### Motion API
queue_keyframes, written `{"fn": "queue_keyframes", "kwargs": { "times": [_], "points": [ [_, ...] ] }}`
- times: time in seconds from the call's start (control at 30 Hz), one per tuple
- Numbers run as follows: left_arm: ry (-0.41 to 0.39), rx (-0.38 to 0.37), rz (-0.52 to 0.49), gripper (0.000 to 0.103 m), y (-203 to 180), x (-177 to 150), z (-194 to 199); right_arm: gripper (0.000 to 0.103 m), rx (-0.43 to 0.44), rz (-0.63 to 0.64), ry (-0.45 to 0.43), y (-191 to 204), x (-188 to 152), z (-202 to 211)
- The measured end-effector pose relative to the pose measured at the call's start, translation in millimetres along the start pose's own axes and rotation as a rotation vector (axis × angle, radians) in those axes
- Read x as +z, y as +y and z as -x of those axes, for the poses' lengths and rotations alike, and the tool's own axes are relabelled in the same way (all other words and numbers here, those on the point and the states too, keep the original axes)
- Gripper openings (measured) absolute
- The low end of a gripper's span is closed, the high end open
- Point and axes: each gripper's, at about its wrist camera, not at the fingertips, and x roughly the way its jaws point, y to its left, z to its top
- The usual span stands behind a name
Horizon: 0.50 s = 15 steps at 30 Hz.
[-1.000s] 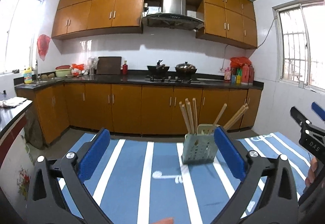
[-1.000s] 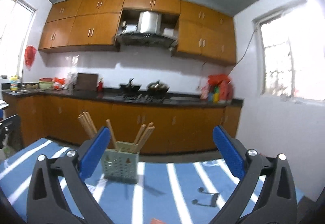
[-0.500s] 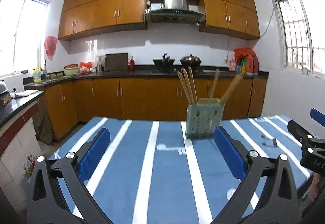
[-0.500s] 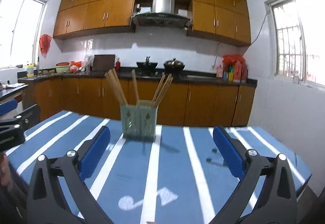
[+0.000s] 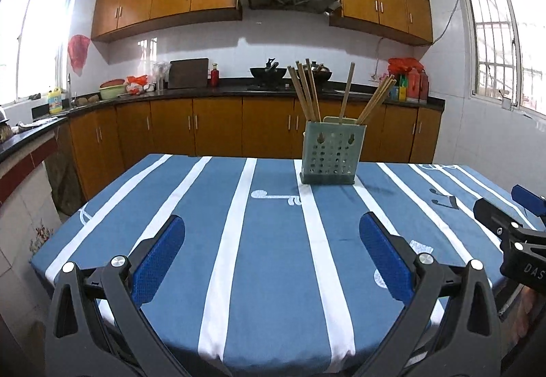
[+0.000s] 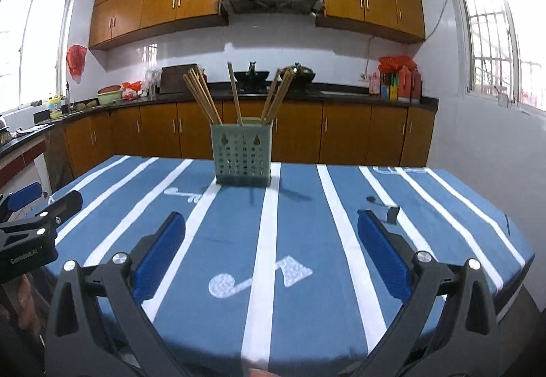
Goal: Organize utensils
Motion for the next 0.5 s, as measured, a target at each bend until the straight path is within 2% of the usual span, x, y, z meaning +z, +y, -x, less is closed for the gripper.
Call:
{"fn": "queue_keyframes", "kwargs": {
  "times": [0.2, 0.5],
  "points": [
    [0.018, 0.012, -0.040, 0.101, -8.2, -10.1, -0.6, 0.099, -0.041, 0.011, 0.024, 0.2, -10.0, -3.7],
    [0.049, 0.011, -0.025, 0.101, -6.4, -14.8, -4.4, 0.099, -0.041, -0.024, 0.061, -6.6, -14.8, -12.4]
  ]
}}
